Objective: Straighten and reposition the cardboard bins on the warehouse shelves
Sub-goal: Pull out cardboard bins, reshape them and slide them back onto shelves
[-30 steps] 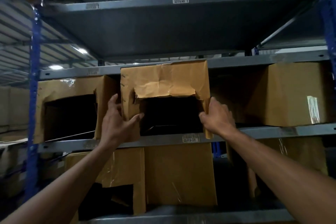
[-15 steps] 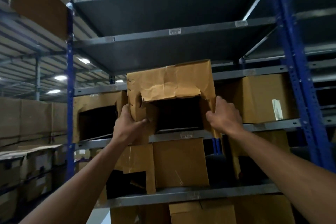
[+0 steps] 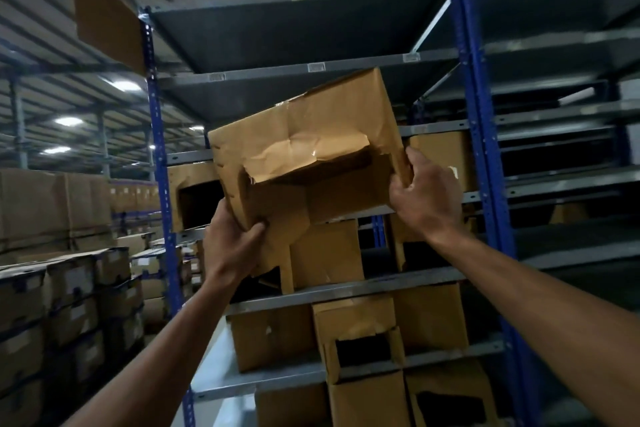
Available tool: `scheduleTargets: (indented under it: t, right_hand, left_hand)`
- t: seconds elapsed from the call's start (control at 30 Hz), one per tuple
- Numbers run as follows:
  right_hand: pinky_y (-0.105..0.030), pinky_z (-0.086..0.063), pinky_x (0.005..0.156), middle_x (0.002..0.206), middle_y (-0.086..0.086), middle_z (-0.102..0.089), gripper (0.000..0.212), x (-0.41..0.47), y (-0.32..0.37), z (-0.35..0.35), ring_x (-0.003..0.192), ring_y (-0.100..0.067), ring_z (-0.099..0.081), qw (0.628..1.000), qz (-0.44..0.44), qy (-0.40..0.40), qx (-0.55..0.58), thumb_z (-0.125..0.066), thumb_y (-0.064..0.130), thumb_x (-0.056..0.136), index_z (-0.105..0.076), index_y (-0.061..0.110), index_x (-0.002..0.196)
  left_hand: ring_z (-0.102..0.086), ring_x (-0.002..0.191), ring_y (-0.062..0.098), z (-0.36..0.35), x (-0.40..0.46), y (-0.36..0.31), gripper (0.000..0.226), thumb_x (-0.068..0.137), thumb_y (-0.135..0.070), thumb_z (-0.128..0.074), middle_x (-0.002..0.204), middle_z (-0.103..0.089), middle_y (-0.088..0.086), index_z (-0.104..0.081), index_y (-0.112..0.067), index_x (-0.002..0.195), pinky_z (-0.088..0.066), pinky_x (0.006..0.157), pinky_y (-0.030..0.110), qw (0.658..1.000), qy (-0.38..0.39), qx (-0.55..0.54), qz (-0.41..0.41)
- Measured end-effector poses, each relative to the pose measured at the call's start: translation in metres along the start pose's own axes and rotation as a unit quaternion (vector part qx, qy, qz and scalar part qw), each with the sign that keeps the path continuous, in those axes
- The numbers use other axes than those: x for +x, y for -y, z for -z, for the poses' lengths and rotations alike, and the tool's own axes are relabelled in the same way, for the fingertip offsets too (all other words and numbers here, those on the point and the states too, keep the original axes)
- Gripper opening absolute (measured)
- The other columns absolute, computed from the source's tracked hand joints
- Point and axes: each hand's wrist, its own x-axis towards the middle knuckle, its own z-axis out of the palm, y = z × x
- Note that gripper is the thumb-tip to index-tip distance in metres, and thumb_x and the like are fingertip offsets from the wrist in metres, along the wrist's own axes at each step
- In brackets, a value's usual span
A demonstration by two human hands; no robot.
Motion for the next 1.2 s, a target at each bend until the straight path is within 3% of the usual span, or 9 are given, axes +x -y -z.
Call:
scheduleTargets:
  t: [0.13,0.33,0.43,0.53,0.67,0.8,0.93,1.1,1.2]
  right_hand:
    - [-0.016,-0.040,0.048,0.066,0.008,-0.053,0.019,-0.006,0.025,0.055,0.052,-0.004,-0.054,0.997,0.069,0.002,-0.031,-0.062,0.021,0.099,-0.060,0.022,0.118]
    - [-0.009,-0.019,0.043,0.059,0.018,-0.030,0.047,-0.041,0.014,0.137,0.042,0.005,-0.031,0.970,0.167,0.082,-0.154,-0.070,0.019,0.092,-0.058,0.014,0.138]
    - [-0.013,-0.027,0.044,0.063,0.016,-0.042,0.046,-0.078,-0.008,0.160,0.045,-0.001,-0.034,0.936,0.240,0.153,-0.206,-0.072,0.023,0.088,-0.061,0.020,0.132]
    - [-0.025,-0.038,0.043,0.073,0.008,-0.062,0.026,-0.128,-0.024,0.166,0.050,-0.009,-0.044,0.902,0.294,0.233,-0.213,-0.056,0.026,0.094,-0.064,0.021,0.119]
    - [-0.029,-0.043,0.043,0.069,0.006,-0.060,0.008,-0.213,-0.031,0.165,0.049,-0.014,-0.046,0.869,0.306,0.326,-0.211,-0.061,0.016,0.092,-0.063,0.021,0.099]
    - [-0.024,-0.031,0.043,0.065,0.009,-0.053,0.009,-0.284,-0.038,0.176,0.050,-0.011,-0.044,0.849,0.277,0.408,-0.191,-0.070,0.021,0.087,-0.061,0.024,0.090]
    - [-0.028,-0.033,0.049,0.067,0.007,-0.055,0.010,-0.326,-0.037,0.185,0.053,-0.011,-0.044,0.822,0.271,0.461,-0.193,-0.072,0.023,0.087,-0.064,0.023,0.093]
    - [-0.030,-0.048,0.057,0.079,0.004,-0.064,0.016,-0.343,-0.024,0.187,0.064,-0.014,-0.056,0.813,0.283,0.484,-0.159,-0.069,0.025,0.093,-0.064,0.021,0.108]
    - [-0.031,-0.054,0.062,0.085,0.002,-0.069,0.015,-0.340,-0.020,0.179,0.071,-0.016,-0.064,0.828,0.280,0.467,-0.134,-0.067,0.026,0.096,-0.067,0.020,0.109]
  left_hand:
    - [-0.065,0.093,0.007,0.020,-0.065,-0.029,0.053,0.088,-0.035,-0.084,0.108,-0.064,-0.008,-0.053,-0.021,0.129,-0.063,0.079,0.041,0.999,-0.008,-0.046,0.008]
    - [-0.077,0.106,0.030,0.097,-0.147,-0.038,0.101,0.040,-0.084,-0.088,0.115,-0.080,0.002,-0.071,-0.032,0.124,-0.055,0.098,0.059,0.930,0.198,-0.195,0.240]
    - [-0.072,0.113,0.042,0.121,-0.179,-0.041,0.088,0.055,-0.081,-0.086,0.113,-0.078,0.010,-0.074,-0.027,0.124,-0.056,0.093,0.057,0.964,0.038,-0.151,0.214]
    - [-0.074,0.107,0.032,0.109,-0.212,-0.076,0.067,0.075,-0.063,-0.084,0.113,-0.076,0.009,-0.072,-0.018,0.124,-0.060,0.074,0.033,0.992,-0.023,-0.064,0.108]
    - [-0.064,0.112,0.003,0.061,-0.272,-0.122,0.064,0.077,-0.056,-0.085,0.125,-0.067,-0.010,-0.067,-0.028,0.131,-0.052,0.084,0.025,0.977,0.198,0.023,0.078]
    - [-0.061,0.120,0.012,0.011,-0.354,-0.113,0.083,0.075,-0.047,-0.092,0.133,-0.060,-0.009,-0.055,-0.028,0.146,-0.052,0.091,0.029,0.901,0.398,0.150,0.089]
    - [-0.063,0.115,0.016,-0.014,-0.403,-0.105,0.070,0.082,-0.055,-0.084,0.123,-0.068,-0.006,-0.059,-0.027,0.141,-0.051,0.104,0.047,0.870,0.416,0.256,0.066]
    - [-0.067,0.088,0.016,-0.026,-0.405,-0.089,0.034,0.087,-0.049,-0.079,0.097,-0.070,-0.003,-0.066,-0.027,0.110,-0.059,0.081,0.036,0.819,0.486,0.296,0.073]
    - [-0.065,0.079,0.019,-0.028,-0.403,-0.088,0.028,0.094,-0.048,-0.072,0.085,-0.066,0.002,-0.064,-0.021,0.095,-0.058,0.072,0.036,0.836,0.450,0.303,0.081]
